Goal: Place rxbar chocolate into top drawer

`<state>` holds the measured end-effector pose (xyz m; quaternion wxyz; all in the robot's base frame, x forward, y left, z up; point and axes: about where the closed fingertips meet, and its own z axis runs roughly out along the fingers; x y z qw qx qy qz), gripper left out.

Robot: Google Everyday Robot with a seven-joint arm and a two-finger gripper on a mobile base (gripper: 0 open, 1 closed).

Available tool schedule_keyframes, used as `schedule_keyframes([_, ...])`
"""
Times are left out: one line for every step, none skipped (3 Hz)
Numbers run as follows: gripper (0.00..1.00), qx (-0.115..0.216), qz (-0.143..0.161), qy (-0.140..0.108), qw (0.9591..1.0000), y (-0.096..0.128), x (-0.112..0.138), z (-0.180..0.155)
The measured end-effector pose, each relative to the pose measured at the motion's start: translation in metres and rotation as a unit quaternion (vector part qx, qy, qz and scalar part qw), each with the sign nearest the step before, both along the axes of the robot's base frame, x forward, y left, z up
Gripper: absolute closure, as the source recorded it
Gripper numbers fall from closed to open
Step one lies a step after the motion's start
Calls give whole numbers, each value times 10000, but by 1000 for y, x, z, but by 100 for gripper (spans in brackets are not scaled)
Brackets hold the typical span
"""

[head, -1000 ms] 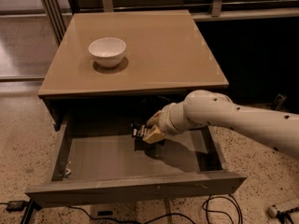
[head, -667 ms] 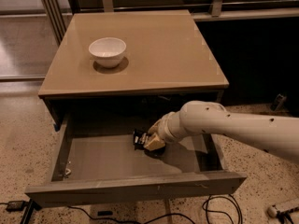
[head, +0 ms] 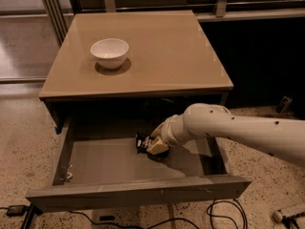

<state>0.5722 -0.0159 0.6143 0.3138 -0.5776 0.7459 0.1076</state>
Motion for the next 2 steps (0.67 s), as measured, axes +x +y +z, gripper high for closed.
schedule_keyframes([58,0,0,0,10000,0,0,0])
schedule_keyframes([35,0,1,0,10000,0,0,0])
